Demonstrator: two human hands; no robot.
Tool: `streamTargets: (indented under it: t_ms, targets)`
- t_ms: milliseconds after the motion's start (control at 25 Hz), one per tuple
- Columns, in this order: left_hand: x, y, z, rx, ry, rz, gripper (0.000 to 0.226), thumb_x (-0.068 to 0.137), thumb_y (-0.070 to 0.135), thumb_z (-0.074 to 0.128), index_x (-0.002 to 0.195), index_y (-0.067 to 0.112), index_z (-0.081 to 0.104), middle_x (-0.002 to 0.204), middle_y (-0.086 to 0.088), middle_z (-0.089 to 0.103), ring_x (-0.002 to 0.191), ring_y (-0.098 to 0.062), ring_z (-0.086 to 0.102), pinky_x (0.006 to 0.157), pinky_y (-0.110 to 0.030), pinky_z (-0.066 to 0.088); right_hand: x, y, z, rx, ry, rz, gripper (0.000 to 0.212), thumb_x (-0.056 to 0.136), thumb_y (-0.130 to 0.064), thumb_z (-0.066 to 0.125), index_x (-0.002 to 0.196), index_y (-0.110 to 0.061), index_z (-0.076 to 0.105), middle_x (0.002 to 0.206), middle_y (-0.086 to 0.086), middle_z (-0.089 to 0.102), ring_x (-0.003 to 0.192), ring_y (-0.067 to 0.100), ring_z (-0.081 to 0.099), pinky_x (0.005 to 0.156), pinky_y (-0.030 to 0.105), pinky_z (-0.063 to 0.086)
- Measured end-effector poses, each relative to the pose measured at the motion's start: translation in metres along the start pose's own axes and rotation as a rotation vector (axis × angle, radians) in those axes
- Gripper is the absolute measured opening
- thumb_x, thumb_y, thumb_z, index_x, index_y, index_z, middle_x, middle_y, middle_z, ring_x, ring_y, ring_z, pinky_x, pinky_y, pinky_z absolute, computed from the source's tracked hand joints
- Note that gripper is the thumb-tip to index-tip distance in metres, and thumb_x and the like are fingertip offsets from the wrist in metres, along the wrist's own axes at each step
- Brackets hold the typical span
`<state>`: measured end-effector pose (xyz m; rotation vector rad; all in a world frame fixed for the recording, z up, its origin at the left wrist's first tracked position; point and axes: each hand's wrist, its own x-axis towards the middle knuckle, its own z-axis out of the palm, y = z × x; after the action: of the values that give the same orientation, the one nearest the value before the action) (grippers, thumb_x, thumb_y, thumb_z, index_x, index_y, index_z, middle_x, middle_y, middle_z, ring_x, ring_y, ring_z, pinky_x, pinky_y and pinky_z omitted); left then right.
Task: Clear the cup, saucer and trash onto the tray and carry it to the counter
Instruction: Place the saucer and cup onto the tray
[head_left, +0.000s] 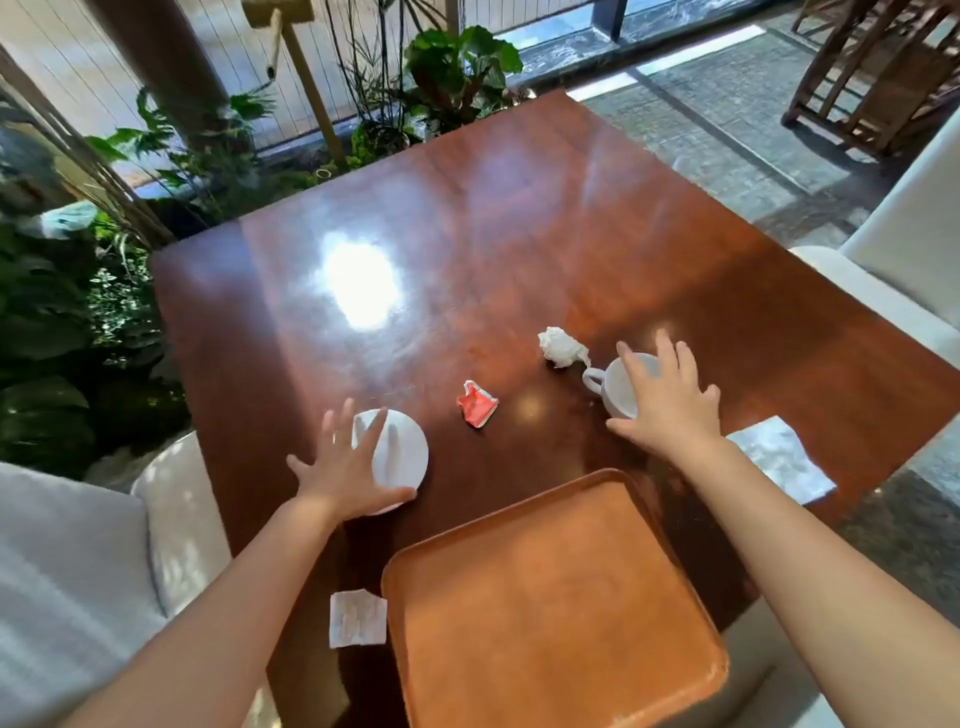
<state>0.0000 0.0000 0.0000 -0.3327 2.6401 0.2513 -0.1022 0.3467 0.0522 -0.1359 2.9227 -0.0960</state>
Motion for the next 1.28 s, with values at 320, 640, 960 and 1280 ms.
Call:
streamTargets:
  t_ms: [320,640,960,1280]
  targets:
    - [0.014,0.003,0.004,-0.012,-0.056,-0.002,0.126,0.048,0.075,0.069,0.144,0.044,-0.006,0.155,-0.008,-0.013,0.141,-0.033,-0.011,0.101,-0.069,0.028,0.029,0.01,0.007,0.11,-0.132,-0.011,0.086,0.065,-0.033,0.075,0.137,-0.029,0.029,0.134,0.015,0.031,0.119,0.036,0.032,0.087,0.047,0.046]
    - [0.009,0.014,0.006,0.008,0.044,-0.007,0.118,0.049,0.066,0.07,0.142,0.046,0.0,0.139,-0.003,0.012,0.13,-0.029,0.008,0.09,-0.059,0.039,0.027,0.01,0.003,0.1,-0.113,-0.063,0.077,0.059,-0.037,0.076,0.126,-0.031,0.038,0.124,0.011,0.036,0.112,0.033,0.033,0.074,0.043,0.048]
    - [-0.05,0.056,0.008,-0.191,0.152,0.069,0.115,0.041,0.066,0.063,0.135,0.056,-0.002,0.142,0.006,0.003,0.133,-0.02,-0.002,0.093,-0.059,0.035,-0.02,0.004,-0.008,0.212,-0.062,-0.227,0.077,0.056,-0.035,0.074,0.124,-0.034,0.038,0.122,0.006,0.037,0.111,0.031,0.034,0.076,0.043,0.051]
    - [-0.118,0.099,0.062,-0.041,0.108,0.156,0.112,0.049,0.065,0.059,0.14,0.047,-0.004,0.146,-0.004,0.006,0.132,-0.028,0.005,0.094,-0.055,0.038,-0.089,-0.018,0.011,-0.029,-0.201,-0.548,0.081,0.059,-0.036,0.071,0.13,-0.031,0.033,0.132,0.007,0.032,0.117,0.03,0.031,0.069,0.04,0.054]
